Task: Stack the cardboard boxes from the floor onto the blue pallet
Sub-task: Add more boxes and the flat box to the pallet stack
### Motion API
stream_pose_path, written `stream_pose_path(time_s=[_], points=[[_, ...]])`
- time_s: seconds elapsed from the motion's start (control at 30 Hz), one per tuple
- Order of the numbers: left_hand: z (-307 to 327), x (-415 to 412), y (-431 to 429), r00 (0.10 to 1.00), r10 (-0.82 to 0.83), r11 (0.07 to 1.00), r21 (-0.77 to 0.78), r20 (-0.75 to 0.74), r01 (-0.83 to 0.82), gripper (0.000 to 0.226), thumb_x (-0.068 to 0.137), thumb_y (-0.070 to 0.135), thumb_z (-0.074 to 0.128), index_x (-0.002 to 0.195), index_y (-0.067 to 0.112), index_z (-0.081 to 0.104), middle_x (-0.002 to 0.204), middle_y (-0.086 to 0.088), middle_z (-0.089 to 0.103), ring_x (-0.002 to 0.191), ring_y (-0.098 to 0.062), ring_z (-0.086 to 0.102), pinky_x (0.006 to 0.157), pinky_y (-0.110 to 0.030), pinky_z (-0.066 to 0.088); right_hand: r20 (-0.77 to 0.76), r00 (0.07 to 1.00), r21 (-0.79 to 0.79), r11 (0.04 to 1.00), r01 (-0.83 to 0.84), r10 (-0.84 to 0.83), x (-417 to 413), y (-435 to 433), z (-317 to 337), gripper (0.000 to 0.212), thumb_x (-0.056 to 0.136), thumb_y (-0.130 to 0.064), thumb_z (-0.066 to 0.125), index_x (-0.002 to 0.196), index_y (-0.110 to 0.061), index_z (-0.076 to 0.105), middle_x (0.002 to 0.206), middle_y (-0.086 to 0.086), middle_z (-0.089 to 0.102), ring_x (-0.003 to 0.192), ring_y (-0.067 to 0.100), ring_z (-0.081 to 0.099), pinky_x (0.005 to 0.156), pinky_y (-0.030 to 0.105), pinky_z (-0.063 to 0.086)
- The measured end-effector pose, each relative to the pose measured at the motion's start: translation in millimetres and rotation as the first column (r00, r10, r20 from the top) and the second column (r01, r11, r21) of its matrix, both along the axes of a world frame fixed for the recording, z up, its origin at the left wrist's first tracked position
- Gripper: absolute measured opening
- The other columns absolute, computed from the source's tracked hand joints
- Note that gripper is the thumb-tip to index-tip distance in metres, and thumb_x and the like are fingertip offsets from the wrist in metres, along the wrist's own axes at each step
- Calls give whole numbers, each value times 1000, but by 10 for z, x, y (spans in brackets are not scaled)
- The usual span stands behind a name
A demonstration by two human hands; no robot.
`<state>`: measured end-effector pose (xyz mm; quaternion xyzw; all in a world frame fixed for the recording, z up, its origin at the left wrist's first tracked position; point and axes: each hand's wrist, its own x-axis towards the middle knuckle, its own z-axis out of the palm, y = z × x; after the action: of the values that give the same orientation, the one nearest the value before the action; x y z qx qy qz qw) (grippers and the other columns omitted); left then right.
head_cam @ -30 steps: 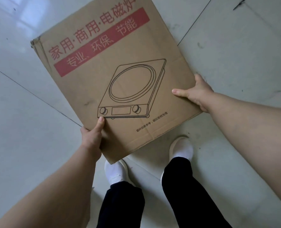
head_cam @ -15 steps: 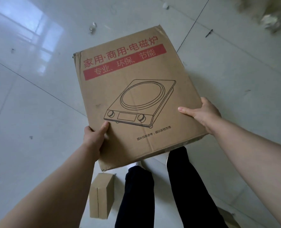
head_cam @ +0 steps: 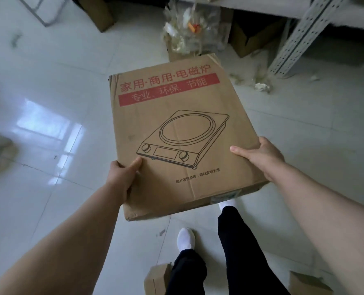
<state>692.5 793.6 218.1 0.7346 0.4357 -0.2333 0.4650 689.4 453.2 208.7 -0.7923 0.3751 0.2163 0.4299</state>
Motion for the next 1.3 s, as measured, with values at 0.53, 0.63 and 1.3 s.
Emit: stream_pose_path(time_s=[0.53,0.63,1.3], points=[[1874,4,-1834,754,-601,763,-90,264,640,55,80,39,76,122,11,54,114,-11,65,97,-30,63,80,-41,54,207,780,-26,793,608,-591,-2178,-993,1940,77,52,-66,81,112,-22,60,110,-1,67,93,25,60,82,33,50],[2029,-140,-2469,668,-678,679,-87,307,729,46,86,31,72,122,9,55,109,-10,65,91,-27,61,77,-36,50,227,696,-27,710,703,-681,-2606,-1318,2109,76,52,-67,80,110,-22,59,105,-2,65,93,25,60,80,33,49],[2308,-1521,-6817,70,-947,52,-67,313,996,64,74,44,76,126,15,52,117,-13,64,100,-32,62,89,-44,52,299,198,-93,178,980,-934,-5007,-3498,2699,80,51,-74,73,115,-26,63,113,1,68,103,26,62,88,39,51]])
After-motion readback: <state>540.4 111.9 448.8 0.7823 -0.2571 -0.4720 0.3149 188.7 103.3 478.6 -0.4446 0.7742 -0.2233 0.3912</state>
